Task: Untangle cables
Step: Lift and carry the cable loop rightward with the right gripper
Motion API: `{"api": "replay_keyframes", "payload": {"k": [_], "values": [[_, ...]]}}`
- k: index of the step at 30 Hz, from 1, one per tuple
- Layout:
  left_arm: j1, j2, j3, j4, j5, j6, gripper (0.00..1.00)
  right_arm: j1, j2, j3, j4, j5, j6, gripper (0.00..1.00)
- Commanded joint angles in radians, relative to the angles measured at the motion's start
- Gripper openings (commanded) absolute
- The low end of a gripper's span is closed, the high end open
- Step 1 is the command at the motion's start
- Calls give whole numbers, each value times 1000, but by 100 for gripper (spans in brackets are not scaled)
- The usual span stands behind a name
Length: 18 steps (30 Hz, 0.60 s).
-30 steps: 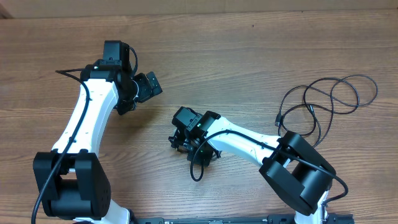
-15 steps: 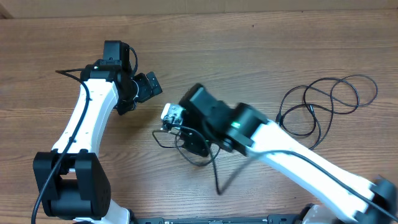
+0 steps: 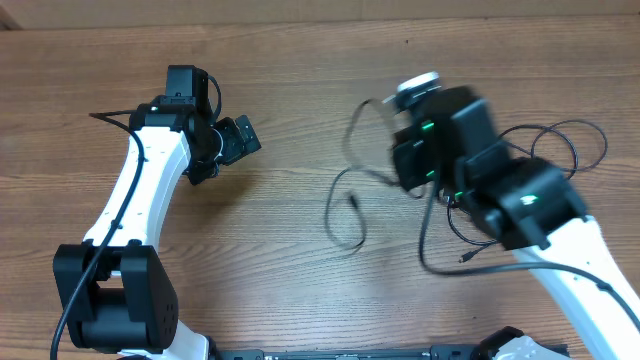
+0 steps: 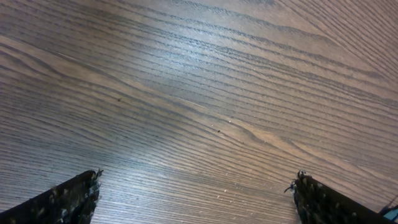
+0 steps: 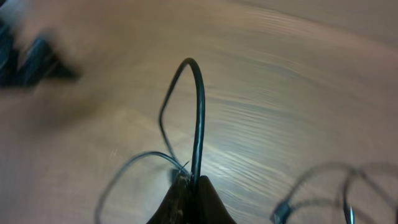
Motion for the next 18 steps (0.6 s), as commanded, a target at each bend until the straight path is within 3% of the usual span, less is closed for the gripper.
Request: {"api": "replay_keyframes", "payload": {"k": [1,18], "values": [[-2,10,-7,2,-10,-13,99,-96,-35,18,4,35,261,4],[-2,10,-7,2,-9,-13,100,-415,-33,-58,-56,36,702,4]]}}
